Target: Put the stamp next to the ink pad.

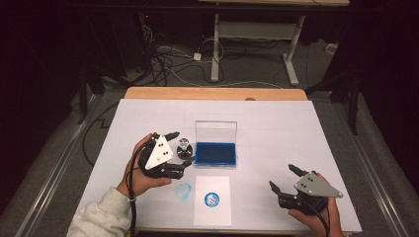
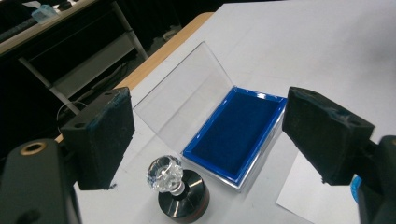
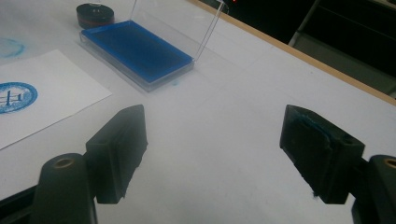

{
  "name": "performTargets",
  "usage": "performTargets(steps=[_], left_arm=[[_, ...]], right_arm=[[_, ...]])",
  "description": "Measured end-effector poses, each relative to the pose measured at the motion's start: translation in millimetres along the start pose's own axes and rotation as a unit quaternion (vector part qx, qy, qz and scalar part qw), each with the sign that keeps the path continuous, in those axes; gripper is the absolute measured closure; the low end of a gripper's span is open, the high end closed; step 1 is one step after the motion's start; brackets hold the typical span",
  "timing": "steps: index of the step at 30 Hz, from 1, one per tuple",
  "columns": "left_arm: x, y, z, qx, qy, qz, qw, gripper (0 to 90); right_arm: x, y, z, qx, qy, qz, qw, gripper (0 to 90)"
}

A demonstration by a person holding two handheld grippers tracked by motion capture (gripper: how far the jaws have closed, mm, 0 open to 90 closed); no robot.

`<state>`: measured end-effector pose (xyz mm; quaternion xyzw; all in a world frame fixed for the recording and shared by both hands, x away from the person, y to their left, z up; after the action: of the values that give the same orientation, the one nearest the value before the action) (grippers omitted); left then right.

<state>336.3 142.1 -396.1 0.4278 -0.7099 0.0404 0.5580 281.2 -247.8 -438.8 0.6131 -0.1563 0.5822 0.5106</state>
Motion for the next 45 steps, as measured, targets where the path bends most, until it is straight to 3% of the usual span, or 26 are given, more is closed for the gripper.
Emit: performTargets(steps=[7, 20, 26, 35, 38, 40, 45], left_arm=[[-9.4, 9.2, -1.3, 0.007, 0.003, 0.002, 1.0, 16.7], [-21.6, 25.6, 4.9, 0.014, -0.011, -0.005, 0.9998, 16.6], [-30.9, 32.7, 7.1, 0.015, -0.005, -0.008, 0.9998, 16.6], [-50.8, 35.5, 13.9, 0.013, -0.003, -0.026, 0.9996, 16.6], [-58.8, 34.7, 15.2, 0.01, 0.013, -0.025, 0.9996, 16.6], [-65.1, 32.8, 17.3, 0.017, 0.01, -0.034, 0.9992, 16.6], [-81.5, 34.7, 17.4, 0.0, 0.022, -0.039, 0.999, 16.6]], right_arm=[[-0.1, 0.3, -0.1, 0.004, -0.001, 0.004, 1.0, 22.7], [0.0, 0.1, -1.0, 0.003, 0.002, 0.004, 1.0, 22.8], [0.1, -0.3, -1.7, 0.003, 0.002, 0.004, 1.0, 22.7], [-0.9, -1.3, -3.0, 0.001, 0.01, 0.003, 0.9999, 22.7], [-1.9, -2.4, -3.6, 0.002, 0.01, -0.001, 1.0, 22.7], [-2.5, -3.4, -3.6, 0.003, 0.009, -0.003, 1.0, 22.8], [-4.3, -5.9, -4.3, 0.005, 0.008, -0.008, 0.9999, 22.7]])
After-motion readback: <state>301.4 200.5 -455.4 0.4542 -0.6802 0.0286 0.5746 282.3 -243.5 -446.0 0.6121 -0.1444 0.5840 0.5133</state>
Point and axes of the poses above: each handheld gripper's, and its own axes: y roughly backward along the jaws, x roughly out of its top, z roughly to its right, the point moved 2 cm from there along -y, roughly forward along the jaws, and after that the axes turned 4 degrees about -y, right-handed, at the moved point
